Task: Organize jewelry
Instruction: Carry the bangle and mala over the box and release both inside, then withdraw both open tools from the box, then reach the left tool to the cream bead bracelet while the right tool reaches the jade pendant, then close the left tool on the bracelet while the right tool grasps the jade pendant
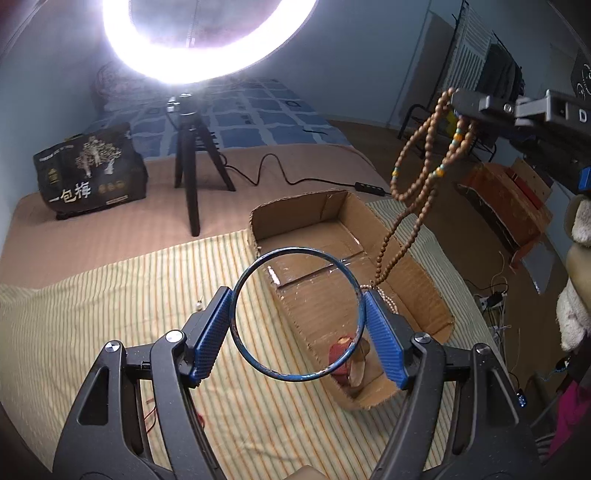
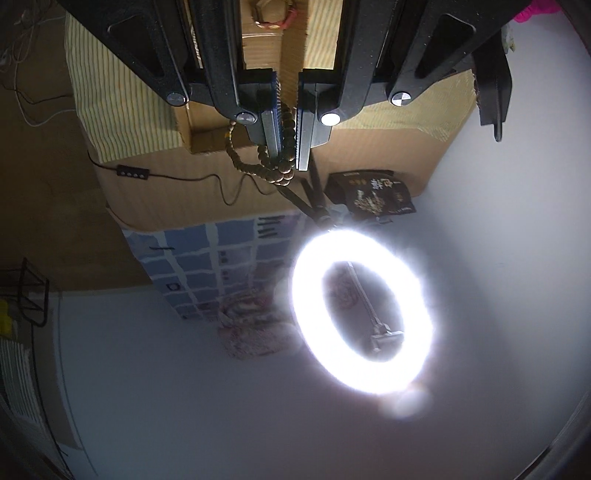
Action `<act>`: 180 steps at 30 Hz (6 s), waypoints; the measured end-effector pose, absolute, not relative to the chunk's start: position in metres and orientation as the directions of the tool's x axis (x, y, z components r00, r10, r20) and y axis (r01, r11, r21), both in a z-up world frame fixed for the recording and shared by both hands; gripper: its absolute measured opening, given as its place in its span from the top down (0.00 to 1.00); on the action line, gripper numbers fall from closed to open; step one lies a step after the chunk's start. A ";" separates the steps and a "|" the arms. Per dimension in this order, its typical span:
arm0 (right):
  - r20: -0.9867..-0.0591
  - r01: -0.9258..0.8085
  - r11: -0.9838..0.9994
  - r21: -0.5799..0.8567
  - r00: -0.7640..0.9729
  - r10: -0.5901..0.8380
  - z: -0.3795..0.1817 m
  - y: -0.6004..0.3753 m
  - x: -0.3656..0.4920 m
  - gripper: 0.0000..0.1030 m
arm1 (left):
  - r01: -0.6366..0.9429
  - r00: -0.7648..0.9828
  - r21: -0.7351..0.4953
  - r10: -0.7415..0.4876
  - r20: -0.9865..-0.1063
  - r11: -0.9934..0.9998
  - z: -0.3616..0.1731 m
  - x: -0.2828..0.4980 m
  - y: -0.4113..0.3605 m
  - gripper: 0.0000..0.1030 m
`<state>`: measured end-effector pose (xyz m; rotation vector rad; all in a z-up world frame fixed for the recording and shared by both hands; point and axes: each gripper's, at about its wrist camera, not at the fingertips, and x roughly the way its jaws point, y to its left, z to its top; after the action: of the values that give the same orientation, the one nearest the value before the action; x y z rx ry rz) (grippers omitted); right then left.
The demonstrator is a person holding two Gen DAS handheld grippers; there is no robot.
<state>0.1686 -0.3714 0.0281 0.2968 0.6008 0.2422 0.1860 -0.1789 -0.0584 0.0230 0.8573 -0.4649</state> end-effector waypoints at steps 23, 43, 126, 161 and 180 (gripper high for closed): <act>-0.724 -0.030 0.953 0.301 0.643 0.249 -0.073 -0.398 0.219 0.96 | 0.425 0.479 -0.111 -0.327 -0.815 0.898 -0.122 0.226 -0.237 0.29; -0.782 -0.002 0.963 0.269 0.584 0.219 -0.103 -0.392 0.229 0.79 | 0.454 0.478 -0.086 -0.324 -0.817 0.887 -0.125 0.222 -0.245 0.29; -0.819 -0.442 0.847 0.294 0.341 0.462 -0.146 -0.106 0.148 0.27 | 0.037 0.458 -0.113 -0.118 -0.881 0.993 -0.153 0.145 0.091 0.41; -0.870 -0.726 0.684 0.067 0.293 0.396 -0.186 -0.029 0.153 0.71 | 0.051 0.404 -0.057 -0.073 -0.912 0.997 -0.194 0.177 0.074 0.72; -0.837 -0.662 0.747 0.070 0.368 0.404 -0.157 -0.056 0.145 0.89 | 0.022 0.461 -0.112 -0.110 -0.881 0.993 -0.169 0.168 0.088 0.95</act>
<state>0.1448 -0.0557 -0.1568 -0.3000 0.9754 0.6975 0.1676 0.0877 -0.1687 -0.0891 1.0894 -0.0814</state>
